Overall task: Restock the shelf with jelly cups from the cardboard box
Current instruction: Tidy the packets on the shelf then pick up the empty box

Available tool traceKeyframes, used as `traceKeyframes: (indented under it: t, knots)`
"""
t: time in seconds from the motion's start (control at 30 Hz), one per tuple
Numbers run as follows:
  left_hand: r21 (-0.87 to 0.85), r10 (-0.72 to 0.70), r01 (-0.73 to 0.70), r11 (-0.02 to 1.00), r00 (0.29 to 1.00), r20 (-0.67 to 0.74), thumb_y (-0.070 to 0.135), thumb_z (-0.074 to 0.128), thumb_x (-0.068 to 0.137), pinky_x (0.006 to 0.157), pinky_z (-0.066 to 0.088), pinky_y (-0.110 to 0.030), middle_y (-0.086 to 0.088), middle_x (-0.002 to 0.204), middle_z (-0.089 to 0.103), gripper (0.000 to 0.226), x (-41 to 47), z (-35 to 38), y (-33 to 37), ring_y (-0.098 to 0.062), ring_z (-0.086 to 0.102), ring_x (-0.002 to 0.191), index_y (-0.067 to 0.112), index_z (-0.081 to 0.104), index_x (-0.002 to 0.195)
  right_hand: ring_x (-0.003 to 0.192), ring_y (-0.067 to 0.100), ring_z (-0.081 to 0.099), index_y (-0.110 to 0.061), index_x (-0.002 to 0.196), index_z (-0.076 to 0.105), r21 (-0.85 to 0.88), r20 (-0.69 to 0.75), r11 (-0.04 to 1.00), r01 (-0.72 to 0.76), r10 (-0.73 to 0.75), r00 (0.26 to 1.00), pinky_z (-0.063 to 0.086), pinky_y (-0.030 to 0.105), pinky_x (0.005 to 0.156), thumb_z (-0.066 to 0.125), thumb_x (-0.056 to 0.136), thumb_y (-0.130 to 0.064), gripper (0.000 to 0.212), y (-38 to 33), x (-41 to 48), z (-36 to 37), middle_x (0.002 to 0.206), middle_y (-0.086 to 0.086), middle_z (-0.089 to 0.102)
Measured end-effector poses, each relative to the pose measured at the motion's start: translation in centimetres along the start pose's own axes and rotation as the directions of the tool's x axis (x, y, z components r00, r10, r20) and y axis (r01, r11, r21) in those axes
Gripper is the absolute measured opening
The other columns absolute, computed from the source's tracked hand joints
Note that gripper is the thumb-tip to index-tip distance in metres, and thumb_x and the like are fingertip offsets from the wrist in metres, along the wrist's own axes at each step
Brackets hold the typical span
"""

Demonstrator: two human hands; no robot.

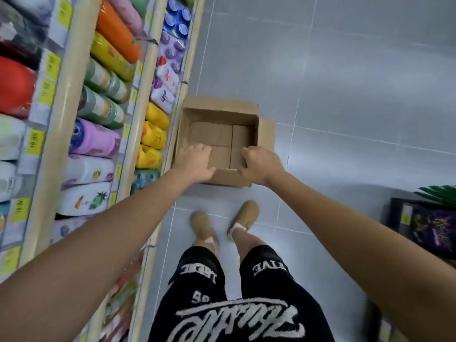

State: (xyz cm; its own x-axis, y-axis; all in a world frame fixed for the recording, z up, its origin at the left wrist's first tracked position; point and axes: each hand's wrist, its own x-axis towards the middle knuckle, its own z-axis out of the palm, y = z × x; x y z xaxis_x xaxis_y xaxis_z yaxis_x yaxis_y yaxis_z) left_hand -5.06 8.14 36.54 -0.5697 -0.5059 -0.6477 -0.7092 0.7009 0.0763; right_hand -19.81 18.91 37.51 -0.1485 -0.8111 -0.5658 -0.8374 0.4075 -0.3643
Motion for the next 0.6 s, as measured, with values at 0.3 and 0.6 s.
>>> traceKeyframes:
  t: [0.3, 0.6]
  knots:
    - [-0.013, 0.039, -0.038, 0.999, 0.989, 0.145, 0.041, 0.057, 0.089, 0.103, 0.032, -0.041, -0.006, 0.142, 0.042, 0.06, 10.5, 16.5, -4.0, -0.027, 0.041, 0.129, 0.015, 0.038, 0.139, 0.111, 0.032, 0.051, -0.009, 0.126, 0.053, 0.044, 0.075, 0.994, -0.098, 0.095, 0.993, 0.044, 0.037, 0.078, 0.048, 0.091, -0.03, 0.04, 2.1, 11.6, 16.1, 0.117, 0.011, 0.058]
    - [0.006, 0.044, -0.044, 0.999, 0.998, 0.042, 0.04, 0.057, 0.089, 0.116, 0.015, -0.047, -0.006, 0.157, 0.02, 0.081, 22.9, 30.5, -9.1, -0.024, 0.022, 0.142, 0.012, 0.014, 0.151, 0.122, 0.031, 0.042, -0.01, 0.134, 0.043, 0.013, 0.062, 0.987, -0.157, 0.156, 0.986, 0.041, 0.04, 0.092, 0.052, 0.089, -0.027, 0.049, 5.7, 23.4, 31.7, 0.133, 0.011, 0.047]
